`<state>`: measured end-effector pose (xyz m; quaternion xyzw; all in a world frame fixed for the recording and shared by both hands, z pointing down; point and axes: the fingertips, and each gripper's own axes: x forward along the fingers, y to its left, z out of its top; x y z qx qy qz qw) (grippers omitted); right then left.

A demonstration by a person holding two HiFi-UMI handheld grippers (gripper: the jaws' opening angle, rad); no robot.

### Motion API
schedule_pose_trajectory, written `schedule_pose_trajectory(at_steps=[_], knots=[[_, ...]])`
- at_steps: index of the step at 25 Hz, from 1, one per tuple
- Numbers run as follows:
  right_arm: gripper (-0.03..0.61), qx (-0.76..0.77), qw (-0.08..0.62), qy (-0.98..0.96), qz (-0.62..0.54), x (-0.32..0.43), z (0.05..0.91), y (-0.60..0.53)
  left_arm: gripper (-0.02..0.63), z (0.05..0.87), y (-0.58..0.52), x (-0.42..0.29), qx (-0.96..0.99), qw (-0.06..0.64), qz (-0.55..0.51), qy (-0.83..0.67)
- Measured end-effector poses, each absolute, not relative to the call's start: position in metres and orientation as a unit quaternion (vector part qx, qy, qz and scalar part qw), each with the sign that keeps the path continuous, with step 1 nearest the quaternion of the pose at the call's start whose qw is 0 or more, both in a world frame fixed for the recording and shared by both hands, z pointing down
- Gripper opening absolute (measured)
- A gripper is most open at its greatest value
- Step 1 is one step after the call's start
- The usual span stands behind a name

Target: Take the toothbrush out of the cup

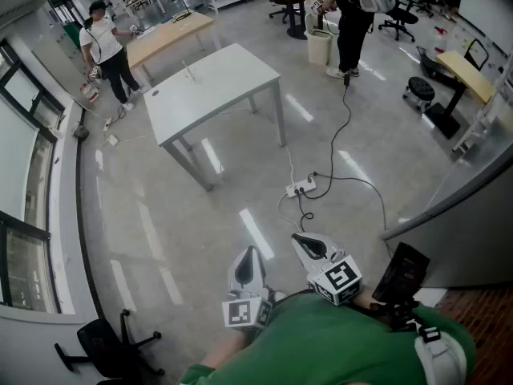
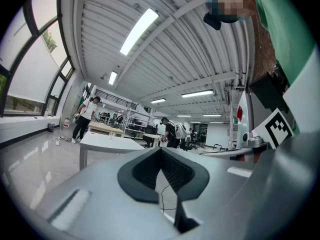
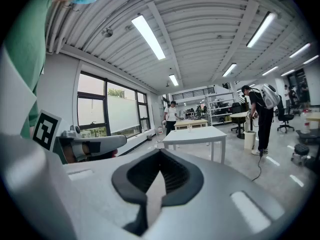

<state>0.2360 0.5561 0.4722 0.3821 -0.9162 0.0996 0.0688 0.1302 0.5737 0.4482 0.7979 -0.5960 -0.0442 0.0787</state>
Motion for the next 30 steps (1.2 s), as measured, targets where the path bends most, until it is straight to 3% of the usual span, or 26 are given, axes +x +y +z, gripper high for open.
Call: schedule_pose_trajectory(at_steps=[22, 30], knots=[[0.003, 0.383, 0.055, -0.915, 0.113, 0.235, 0.468, 0.556, 0.006, 0.445, 0.577, 0.124, 0.791, 0.083, -0.047, -0.604], [0.003, 0.386, 0.057, -0.915, 0.107, 0.204, 0.469, 0.569, 0.006, 0.446, 0.592, 0.085, 0.783, 0.082, -0.049, -0.615]])
